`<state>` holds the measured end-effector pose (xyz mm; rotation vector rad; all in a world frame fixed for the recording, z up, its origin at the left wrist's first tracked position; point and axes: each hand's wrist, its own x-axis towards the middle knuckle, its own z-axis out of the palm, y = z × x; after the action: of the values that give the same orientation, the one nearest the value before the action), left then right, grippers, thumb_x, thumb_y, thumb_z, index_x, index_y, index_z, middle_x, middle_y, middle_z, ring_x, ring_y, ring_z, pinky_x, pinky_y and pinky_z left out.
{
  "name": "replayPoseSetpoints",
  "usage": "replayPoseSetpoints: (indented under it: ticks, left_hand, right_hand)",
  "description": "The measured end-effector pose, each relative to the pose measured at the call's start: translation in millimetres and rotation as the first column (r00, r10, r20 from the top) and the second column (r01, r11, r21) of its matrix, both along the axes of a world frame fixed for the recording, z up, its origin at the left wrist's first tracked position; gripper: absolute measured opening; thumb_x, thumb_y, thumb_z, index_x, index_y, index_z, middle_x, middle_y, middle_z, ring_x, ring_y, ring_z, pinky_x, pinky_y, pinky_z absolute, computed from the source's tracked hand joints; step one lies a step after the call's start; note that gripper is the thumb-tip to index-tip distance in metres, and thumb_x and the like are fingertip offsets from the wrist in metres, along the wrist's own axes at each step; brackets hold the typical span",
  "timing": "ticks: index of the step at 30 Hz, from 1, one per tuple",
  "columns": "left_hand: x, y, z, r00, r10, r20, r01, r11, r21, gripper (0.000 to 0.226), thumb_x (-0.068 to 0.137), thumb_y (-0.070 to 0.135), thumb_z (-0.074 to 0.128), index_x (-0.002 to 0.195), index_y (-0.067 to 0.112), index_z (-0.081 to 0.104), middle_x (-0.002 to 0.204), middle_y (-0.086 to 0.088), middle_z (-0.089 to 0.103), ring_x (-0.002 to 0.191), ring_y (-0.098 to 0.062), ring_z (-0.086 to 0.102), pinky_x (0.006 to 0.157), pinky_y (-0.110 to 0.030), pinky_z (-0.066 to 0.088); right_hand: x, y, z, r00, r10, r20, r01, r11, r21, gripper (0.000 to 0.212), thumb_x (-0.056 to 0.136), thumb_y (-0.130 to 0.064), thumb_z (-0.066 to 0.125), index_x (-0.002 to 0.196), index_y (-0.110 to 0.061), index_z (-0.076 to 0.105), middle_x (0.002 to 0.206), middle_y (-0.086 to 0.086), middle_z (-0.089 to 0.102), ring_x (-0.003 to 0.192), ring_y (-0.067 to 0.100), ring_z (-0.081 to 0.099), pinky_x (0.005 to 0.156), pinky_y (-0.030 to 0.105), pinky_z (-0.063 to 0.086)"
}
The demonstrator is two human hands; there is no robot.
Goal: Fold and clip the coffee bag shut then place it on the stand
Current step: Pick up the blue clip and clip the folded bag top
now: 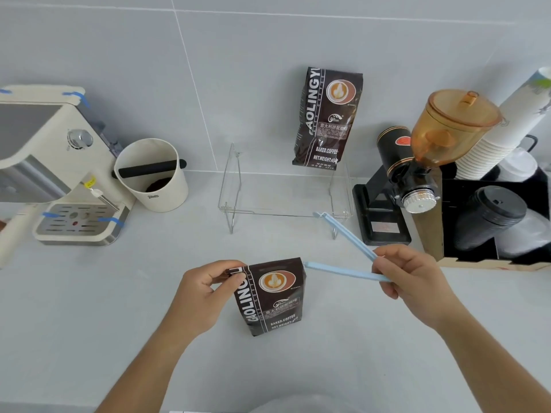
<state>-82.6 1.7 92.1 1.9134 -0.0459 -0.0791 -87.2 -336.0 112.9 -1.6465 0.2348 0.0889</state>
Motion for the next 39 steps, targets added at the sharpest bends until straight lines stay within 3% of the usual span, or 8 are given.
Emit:
replayPoseSetpoints:
  ticks: [9,13,17,24,30,35,37,39]
  left_hand:
    - [-0.6,1.4,1.3,0.997,-0.039,-0.060,0.035,0.998,-0.060,0.027,0.084,0.024,0.056,0.097,0.042,0.070,0.100,0.016,0.076,0.097,-0.007,0.069,0.089,-0.021,0.052]
    - [-2.6,2.0,-0.6,0.997,-0.019,-0.071,0.011,0.993,-0.115,0.023,0.084,0.020,0.058,0.098,0.032,0.070,0.098,0.005,0.077,0.095,-0.014,0.071,0.089,-0.032,0.052]
    - [-3.5,-1.2,-3.6,0.995,0.032,-0.097,-0.050,0.979,-0.200,0.015,0.090,-0.001,0.059,0.096,0.013,0.062,0.086,-0.001,0.078,0.079,-0.012,0.069,0.078,-0.022,0.051]
    - [-6.1,-11.2,-4.6,0.977,0.186,-0.106,-0.207,0.944,-0.255,0.022,0.086,-0.006,0.062,0.091,0.014,0.070,0.084,0.006,0.080,0.078,-0.006,0.073,0.070,-0.013,0.053]
    - [-8.2,-10.8,-2.1,0.963,0.264,-0.058,-0.270,0.940,-0.210,0.028,0.083,-0.006,0.066,0.082,0.021,0.075,0.079,0.014,0.079,0.078,-0.003,0.073,0.071,-0.010,0.053]
    - [-10.8,-14.7,-1.2,0.953,0.297,-0.059,-0.303,0.934,-0.190,0.027,0.083,-0.005,0.067,0.078,0.021,0.074,0.076,0.016,0.078,0.074,-0.002,0.073,0.069,-0.010,0.053]
    - [-11.8,-16.1,-0.5,0.949,0.308,-0.061,-0.314,0.931,-0.186,0.025,0.083,-0.004,0.067,0.078,0.020,0.073,0.075,0.017,0.078,0.073,-0.001,0.073,0.068,-0.009,0.053]
    - [-12.1,-17.0,-0.4,0.947,0.314,-0.060,-0.320,0.931,-0.177,0.024,0.083,-0.004,0.067,0.078,0.019,0.073,0.075,0.017,0.078,0.072,-0.001,0.073,0.068,-0.008,0.052]
  right_hand:
    - [28.9,50.4,26.5,0.951,0.310,0.019,-0.310,0.951,0.014,0.008,0.087,0.005,0.061,0.082,0.001,0.065,0.060,0.016,0.061,0.038,0.018,0.043,0.037,0.024,0.037]
    - [38.3,69.4,24.3,0.923,0.383,-0.031,-0.384,0.923,-0.032,0.008,0.087,-0.002,0.065,0.081,-0.005,0.068,0.058,0.008,0.064,0.039,0.016,0.046,0.037,0.024,0.038]
    - [42.4,78.3,21.9,0.910,0.409,-0.067,-0.413,0.908,-0.067,0.014,0.088,-0.007,0.066,0.077,-0.014,0.072,0.057,0.004,0.064,0.041,0.016,0.048,0.040,0.025,0.041]
    - [47.2,83.8,24.6,0.884,0.453,-0.112,-0.466,0.873,-0.147,0.018,0.093,-0.015,0.060,0.086,-0.009,0.075,0.050,0.000,0.064,0.046,0.017,0.054,0.050,0.026,0.048]
    - [48.7,84.6,24.6,0.845,0.520,-0.128,-0.535,0.831,-0.156,0.024,0.095,-0.026,0.056,0.086,-0.016,0.076,0.072,0.026,0.067,0.058,0.028,0.055,0.059,0.038,0.047]
    - [48.1,75.9,28.3,0.775,0.611,-0.163,-0.627,0.776,-0.070,0.017,0.093,-0.013,0.059,0.098,-0.016,0.075,0.067,-0.003,0.069,0.064,0.015,0.058,0.059,0.026,0.050]
    - [48.1,71.5,29.1,0.744,0.643,-0.183,-0.664,0.742,-0.094,0.019,0.086,-0.011,0.069,0.101,-0.022,0.075,0.072,-0.004,0.069,0.069,0.014,0.060,0.060,0.025,0.047]
    - [48.2,68.8,27.5,0.730,0.664,-0.163,-0.682,0.724,-0.105,0.029,0.079,-0.007,0.076,0.102,-0.023,0.075,0.089,0.003,0.070,0.086,0.020,0.063,0.072,0.037,0.052]
